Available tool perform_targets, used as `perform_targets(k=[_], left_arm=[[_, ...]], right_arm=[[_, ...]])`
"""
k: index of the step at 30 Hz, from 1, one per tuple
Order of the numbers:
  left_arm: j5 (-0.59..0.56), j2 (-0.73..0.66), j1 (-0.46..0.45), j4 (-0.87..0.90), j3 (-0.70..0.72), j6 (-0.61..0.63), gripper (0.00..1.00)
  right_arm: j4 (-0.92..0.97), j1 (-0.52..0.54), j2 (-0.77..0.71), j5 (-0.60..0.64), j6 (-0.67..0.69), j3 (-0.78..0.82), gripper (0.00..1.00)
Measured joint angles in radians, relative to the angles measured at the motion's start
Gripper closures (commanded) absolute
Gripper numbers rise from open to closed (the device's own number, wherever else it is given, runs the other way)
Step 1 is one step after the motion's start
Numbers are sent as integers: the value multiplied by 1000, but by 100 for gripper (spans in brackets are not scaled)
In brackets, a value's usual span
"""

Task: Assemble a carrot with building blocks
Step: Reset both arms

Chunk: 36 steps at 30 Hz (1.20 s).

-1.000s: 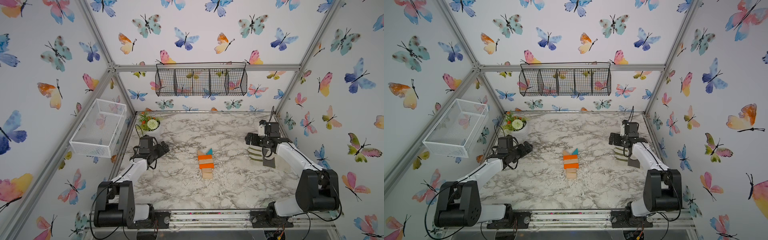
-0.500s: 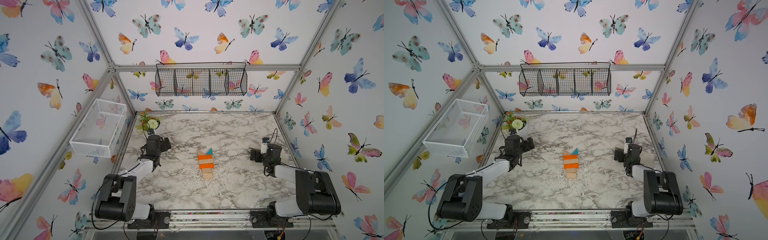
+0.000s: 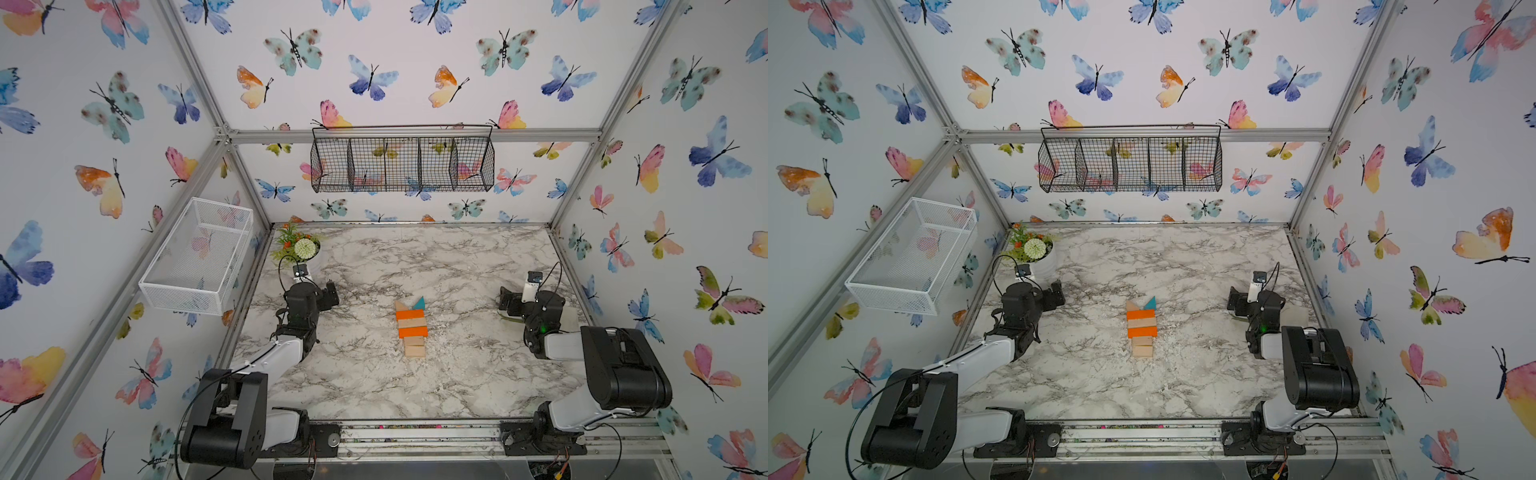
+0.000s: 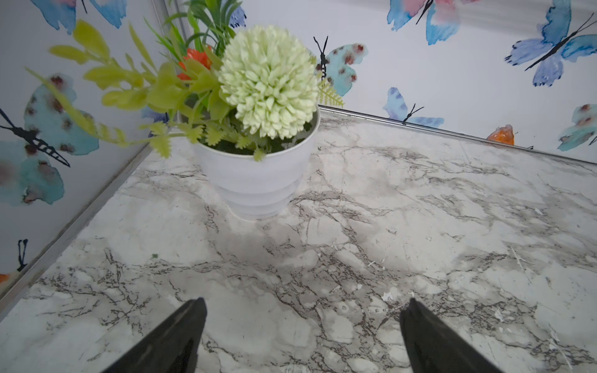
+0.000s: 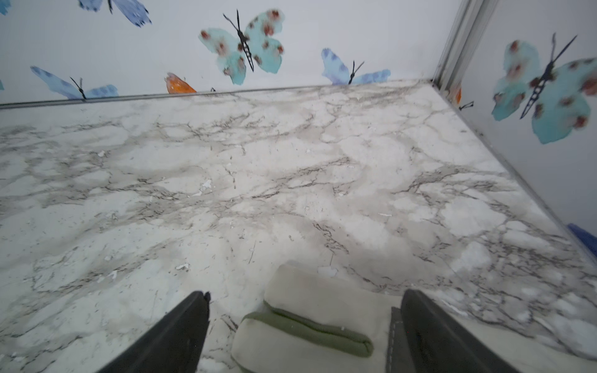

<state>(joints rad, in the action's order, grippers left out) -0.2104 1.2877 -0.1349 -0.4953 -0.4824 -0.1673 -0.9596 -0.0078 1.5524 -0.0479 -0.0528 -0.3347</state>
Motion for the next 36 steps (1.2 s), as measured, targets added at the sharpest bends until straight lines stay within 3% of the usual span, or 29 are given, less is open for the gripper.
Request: perform_targets(k=[4,11,14,20,23,27,31,36], left_arm=[[-2,0,19,-74,33,23,1],[33,-84,27,-149,131,87,1],[68,-118,72,-230,219,112,1],[154,0,177,-366,273,109,2],[171,101,140,-452,267,131,2],[166,90,109,-594,369,141,2],[193,96,110,-595,341,160,1],[235,105,121,-592,277,168,1]], right_arm=[[-212,0,23,6,-7,157,1],[-238,0,27,-55,19,94,0],[-232,0,26,-76,29,82,1],[-232,0,26,-84,31,82,2],[-238,0,26,-85,32,85,2],[-328,0,18,-87,36,160,2],[-427,0,14,-83,36,259,2],[-285,24,34,-37,39,61,2]])
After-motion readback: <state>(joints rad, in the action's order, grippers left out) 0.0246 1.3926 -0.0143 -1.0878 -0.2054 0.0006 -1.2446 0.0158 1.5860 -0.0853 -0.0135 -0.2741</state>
